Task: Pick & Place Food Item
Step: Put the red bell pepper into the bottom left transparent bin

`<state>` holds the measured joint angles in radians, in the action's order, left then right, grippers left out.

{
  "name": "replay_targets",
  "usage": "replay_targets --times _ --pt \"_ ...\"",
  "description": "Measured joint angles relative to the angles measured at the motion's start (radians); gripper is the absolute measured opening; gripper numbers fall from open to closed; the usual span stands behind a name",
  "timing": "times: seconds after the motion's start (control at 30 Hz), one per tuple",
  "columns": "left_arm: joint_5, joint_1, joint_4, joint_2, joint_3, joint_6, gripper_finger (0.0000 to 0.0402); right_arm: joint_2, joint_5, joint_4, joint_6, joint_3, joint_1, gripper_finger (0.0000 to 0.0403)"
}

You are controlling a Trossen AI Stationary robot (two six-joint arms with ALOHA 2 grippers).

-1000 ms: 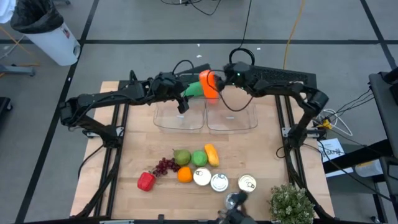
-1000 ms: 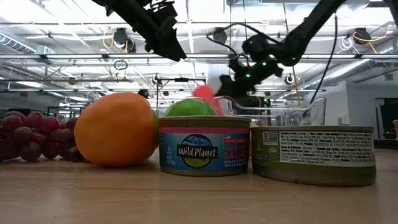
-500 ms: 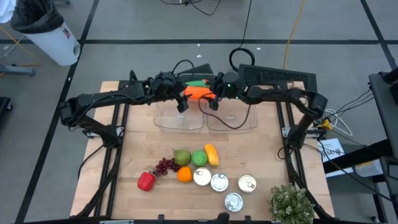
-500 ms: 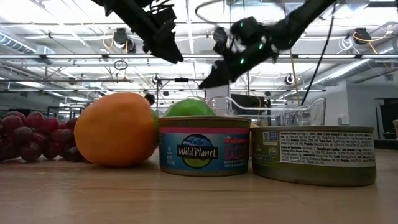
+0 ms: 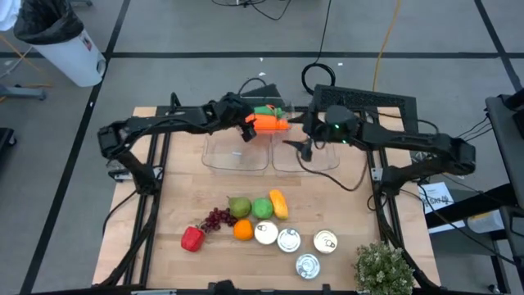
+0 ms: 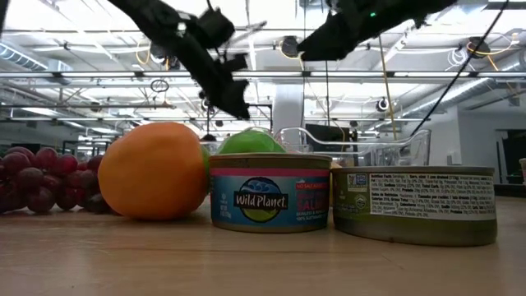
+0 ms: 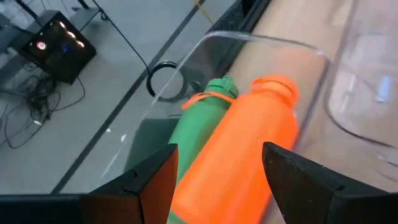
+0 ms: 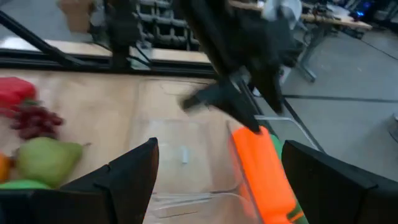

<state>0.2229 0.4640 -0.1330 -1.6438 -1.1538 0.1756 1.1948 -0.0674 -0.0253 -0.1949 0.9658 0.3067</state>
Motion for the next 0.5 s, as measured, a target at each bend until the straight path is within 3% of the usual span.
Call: replay_targets --times 0.23,0.5 --pt "-0.023 0.042 -0.002 -0.128 -0.001 -0.015 0.0243 -0.104 0.165 -0.010 -0.007 -0.093 -0.089 0.0320" --pt "-0.010 0.035 -0.034 -0.114 -0.002 -0.026 0.0243 -0.182 0.173 -0.007 -0.007 -0.137 -0.155 0.0320"
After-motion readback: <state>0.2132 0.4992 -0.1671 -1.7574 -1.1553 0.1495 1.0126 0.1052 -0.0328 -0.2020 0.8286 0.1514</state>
